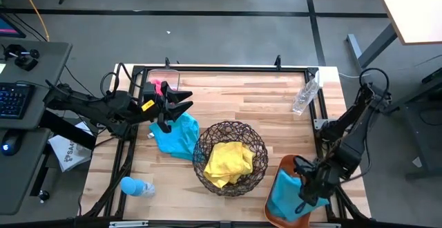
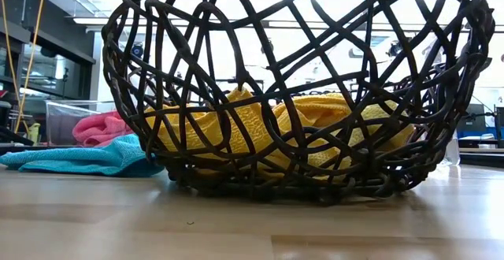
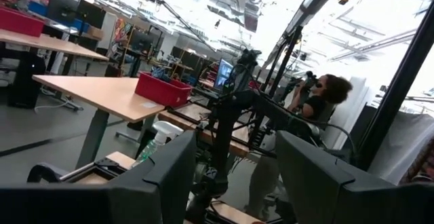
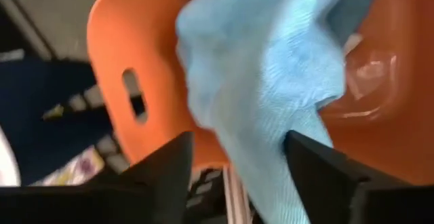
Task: Sort microfiber towel by color & place in baskets
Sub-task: Put the right blue towel into the orange bin, then put the blue towel into the orange bin
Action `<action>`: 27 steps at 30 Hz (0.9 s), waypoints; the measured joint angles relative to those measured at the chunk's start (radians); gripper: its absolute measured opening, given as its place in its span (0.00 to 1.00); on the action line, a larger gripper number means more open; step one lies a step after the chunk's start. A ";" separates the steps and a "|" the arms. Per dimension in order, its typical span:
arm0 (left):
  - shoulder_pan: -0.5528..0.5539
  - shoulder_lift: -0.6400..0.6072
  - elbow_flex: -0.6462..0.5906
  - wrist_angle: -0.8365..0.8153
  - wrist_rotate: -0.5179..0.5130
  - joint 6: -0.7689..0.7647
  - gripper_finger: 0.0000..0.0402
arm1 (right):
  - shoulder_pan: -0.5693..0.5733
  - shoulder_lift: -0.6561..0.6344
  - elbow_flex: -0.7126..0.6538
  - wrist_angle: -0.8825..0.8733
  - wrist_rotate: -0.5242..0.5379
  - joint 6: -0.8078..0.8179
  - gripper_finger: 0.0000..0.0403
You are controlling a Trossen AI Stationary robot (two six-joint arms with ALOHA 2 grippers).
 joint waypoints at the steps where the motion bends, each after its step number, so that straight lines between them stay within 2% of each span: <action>1: 0.000 0.000 0.000 0.000 0.000 0.000 0.47 | -0.012 -0.004 0.007 -0.001 -0.032 -0.017 0.62; 4: 0.000 0.000 0.000 0.000 0.000 0.006 0.47 | -0.040 -0.017 0.038 -0.006 -0.076 -0.028 0.71; 7: 0.000 0.000 0.000 0.001 0.000 0.028 0.47 | -0.045 -0.032 0.079 -0.006 -0.025 -0.035 0.76; 9: 0.000 0.000 0.002 -0.011 0.000 0.058 0.47 | -0.044 -0.040 0.114 0.008 0.071 -0.058 0.78; 12: -0.002 0.000 0.032 -0.129 0.009 0.102 0.47 | -0.042 -0.044 0.171 0.029 0.292 -0.126 0.79; 15: -0.003 0.003 0.105 -0.430 0.019 0.067 0.47 | -0.053 -0.044 0.197 0.048 0.513 -0.184 0.79; 17: -0.002 0.024 0.189 -0.697 0.000 -0.022 0.47 | -0.078 -0.044 0.199 0.061 0.579 -0.215 0.79; 20: 0.019 0.085 0.329 -1.106 -0.015 -0.229 0.44 | -0.131 -0.044 0.195 0.049 0.574 -0.246 0.79; 22: 0.042 0.138 0.392 -1.309 0.038 -0.343 0.43 | -0.175 -0.044 0.190 0.026 0.546 -0.266 0.79; 24: 0.062 0.188 0.405 -1.446 0.138 -0.411 0.41 | -0.218 -0.043 0.190 0.013 0.524 -0.291 0.79; 27: 0.068 0.258 0.354 -1.502 0.283 -0.408 0.39 | -0.275 -0.043 0.190 0.015 0.516 -0.341 0.79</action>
